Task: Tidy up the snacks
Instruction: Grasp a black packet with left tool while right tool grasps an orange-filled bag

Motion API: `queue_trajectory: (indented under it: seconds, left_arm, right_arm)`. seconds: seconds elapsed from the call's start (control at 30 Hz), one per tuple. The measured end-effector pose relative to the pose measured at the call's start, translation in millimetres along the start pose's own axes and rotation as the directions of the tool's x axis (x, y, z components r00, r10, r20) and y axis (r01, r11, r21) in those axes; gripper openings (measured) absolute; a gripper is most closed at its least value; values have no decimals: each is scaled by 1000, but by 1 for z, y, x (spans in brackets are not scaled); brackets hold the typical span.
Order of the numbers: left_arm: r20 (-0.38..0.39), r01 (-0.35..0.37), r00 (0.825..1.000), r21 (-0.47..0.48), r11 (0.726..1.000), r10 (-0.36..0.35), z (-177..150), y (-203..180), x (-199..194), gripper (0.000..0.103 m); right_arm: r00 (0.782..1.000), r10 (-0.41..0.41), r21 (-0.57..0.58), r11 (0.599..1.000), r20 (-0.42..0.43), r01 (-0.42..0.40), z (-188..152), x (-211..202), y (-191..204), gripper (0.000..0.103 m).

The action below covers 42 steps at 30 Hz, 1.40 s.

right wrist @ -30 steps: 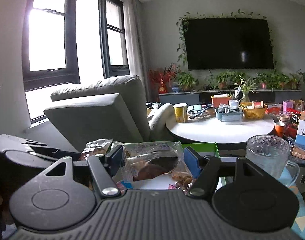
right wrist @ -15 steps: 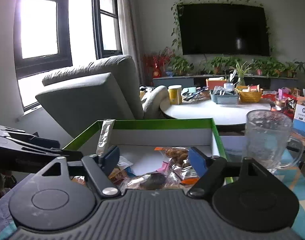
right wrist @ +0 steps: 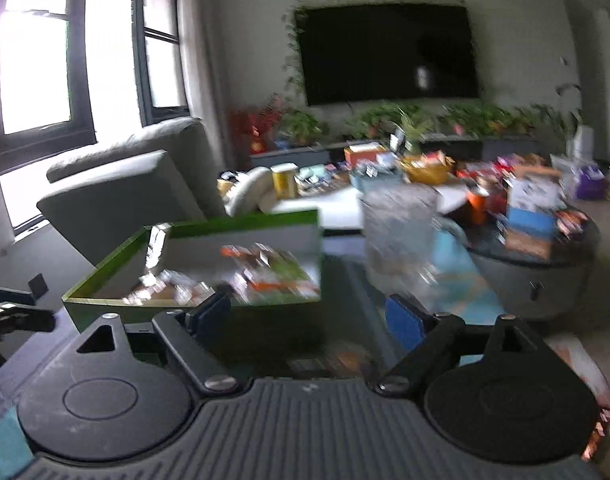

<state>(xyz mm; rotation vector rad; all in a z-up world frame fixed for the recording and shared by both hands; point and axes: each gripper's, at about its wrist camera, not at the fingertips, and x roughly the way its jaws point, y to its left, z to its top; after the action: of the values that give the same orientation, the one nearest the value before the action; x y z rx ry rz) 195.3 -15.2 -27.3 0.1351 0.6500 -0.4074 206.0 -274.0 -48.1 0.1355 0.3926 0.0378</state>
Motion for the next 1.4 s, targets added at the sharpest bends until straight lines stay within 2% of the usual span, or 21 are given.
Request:
queue_trajectory:
  seconds: [0.07,0.17,0.4,0.63,0.83,1.1,1.4]
  left_arm:
    - [-22,29,999,41,999,-28,-9,-4,-4,56]
    - [-37,1,999,75,997,2,-17,-9,-4,56]
    - [-53,36,998,49,998,-33,-21,-15,-4,56]
    - [-95,-1,995,53,999,6,-30,-23,14,56]
    - [-125,-2,992,28,1000,6,-32,-21,28,56]
    - [-161,4,987,13,1000,-2,-32,-22,47,56]
    - [-169,7,986,-3,1000,-8,-30,-23,50,58]
  right_arm:
    - [1000,-18,24,1000,-24,19,-6,-5,-7,46]
    - [998,-44,44,998,-43,46,-13,-10,-13,46]
    - [995,-54,26,998,-88,57,-27,-8,-12,46]
    - [992,-45,24,999,-115,48,-34,4,-16,46]
    - [988,-49,-21,999,-150,46,-31,27,-18,46]
    - [976,-26,44,998,-215,36,-32,46,-20,46]
    - [977,-43,81,995,-208,61,-29,53,-9,46]
